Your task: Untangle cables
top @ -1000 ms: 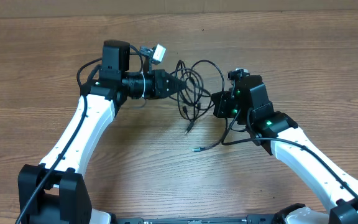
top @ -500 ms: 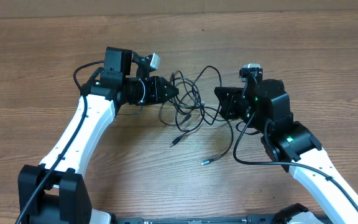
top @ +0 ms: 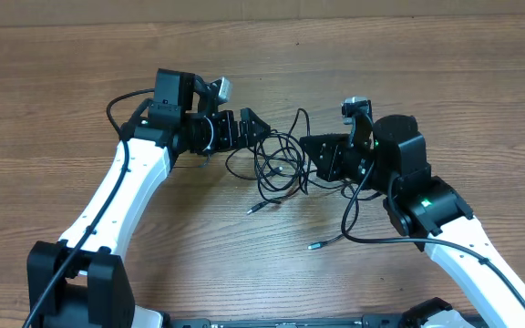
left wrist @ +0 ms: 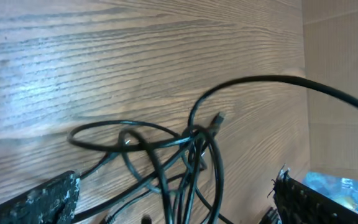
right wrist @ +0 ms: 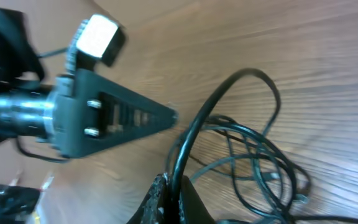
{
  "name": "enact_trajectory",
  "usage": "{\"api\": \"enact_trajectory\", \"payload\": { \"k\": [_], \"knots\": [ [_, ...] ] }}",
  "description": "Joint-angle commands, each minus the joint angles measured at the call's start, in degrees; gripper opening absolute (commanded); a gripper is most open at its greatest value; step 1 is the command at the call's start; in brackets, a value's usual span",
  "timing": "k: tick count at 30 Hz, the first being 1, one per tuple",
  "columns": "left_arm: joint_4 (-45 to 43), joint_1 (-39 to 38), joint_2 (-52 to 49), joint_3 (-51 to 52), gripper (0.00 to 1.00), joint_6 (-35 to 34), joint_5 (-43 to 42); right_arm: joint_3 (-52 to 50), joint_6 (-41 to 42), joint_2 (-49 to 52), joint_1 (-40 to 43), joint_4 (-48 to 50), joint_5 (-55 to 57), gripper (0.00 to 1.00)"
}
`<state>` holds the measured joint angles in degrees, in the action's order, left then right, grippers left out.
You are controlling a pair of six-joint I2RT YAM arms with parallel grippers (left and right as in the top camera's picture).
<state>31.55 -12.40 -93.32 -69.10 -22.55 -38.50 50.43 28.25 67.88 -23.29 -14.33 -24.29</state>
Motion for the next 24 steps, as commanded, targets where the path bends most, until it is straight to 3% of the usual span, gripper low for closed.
{"api": "enact_trajectory", "payload": {
  "k": [1,5,14,24],
  "knots": [
    [-1.5,-2.8,1.7,-1.1,1.0,-0.9,1.3,5.2,1.8,-0.9,0.2,0.7,-2.8,0.04],
    [-2.5,-7.0,1.3,-1.1,1.0,-0.9,7.4,7.8,1.7,-0.9,0.2,0.5,-2.8,0.04],
    [-2.2,-13.2,-3.5,-1.1,0.93,-8.0,31.5,14.1,1.7,-0.9,1.1,-2.7,0.2,0.04],
    [-0.8,-11.8,-13.6,-1.1,0.79,-8.3,36.0,27.1,1.7,-1.0,10.6,-17.6,1.8,0.04]
  ]
}}
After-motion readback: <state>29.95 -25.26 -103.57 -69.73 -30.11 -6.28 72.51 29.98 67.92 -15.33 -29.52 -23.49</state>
